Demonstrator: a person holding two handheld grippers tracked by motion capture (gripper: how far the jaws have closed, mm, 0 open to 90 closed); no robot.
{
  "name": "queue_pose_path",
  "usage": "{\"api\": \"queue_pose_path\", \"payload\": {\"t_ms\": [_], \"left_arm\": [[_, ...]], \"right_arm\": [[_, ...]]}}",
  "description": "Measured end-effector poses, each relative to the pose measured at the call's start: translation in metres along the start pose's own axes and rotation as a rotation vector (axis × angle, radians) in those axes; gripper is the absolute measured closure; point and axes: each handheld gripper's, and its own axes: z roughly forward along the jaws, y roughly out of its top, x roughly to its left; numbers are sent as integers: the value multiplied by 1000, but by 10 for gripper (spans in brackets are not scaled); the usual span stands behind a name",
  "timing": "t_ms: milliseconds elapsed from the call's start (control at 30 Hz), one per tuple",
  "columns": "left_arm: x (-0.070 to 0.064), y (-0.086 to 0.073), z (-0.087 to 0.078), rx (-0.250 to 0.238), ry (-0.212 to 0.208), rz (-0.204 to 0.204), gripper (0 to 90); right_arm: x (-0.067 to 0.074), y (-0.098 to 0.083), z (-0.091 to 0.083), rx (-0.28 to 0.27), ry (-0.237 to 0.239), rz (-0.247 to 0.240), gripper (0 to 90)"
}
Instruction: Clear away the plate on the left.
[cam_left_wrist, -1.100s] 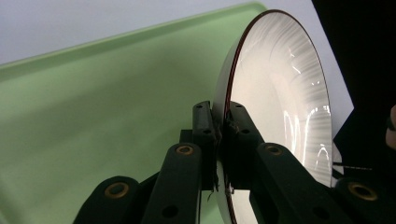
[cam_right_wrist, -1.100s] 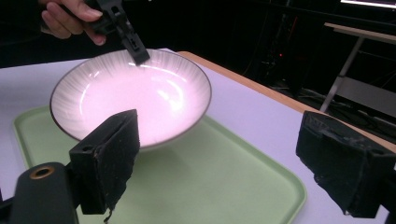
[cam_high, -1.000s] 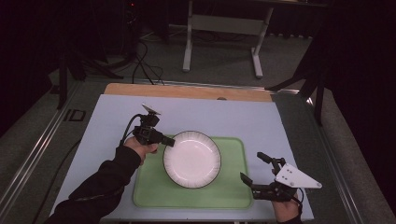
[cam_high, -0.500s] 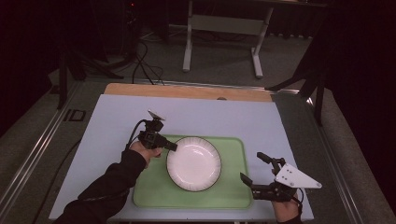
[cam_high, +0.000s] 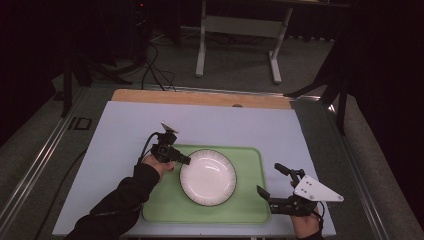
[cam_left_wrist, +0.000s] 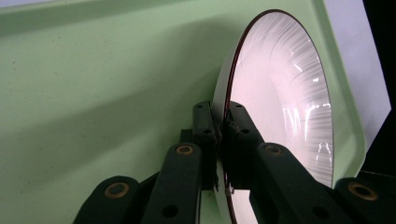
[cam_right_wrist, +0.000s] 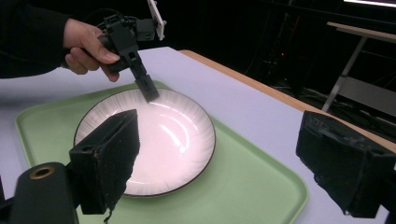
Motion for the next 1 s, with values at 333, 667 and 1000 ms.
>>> {"api": "queue_pose_path", "payload": {"t_ms": [333,667,1000], "left_arm": [[4,0,4,6,22,19,856],[13,-2,11,16,24,14,860],[15,-3,13,20,40,23,853]], "right_arm": [[0,0,1,2,3,1,133],[-1,-2,1,7,8,5,133],[0,-2,2,10,9,10,133]]}}
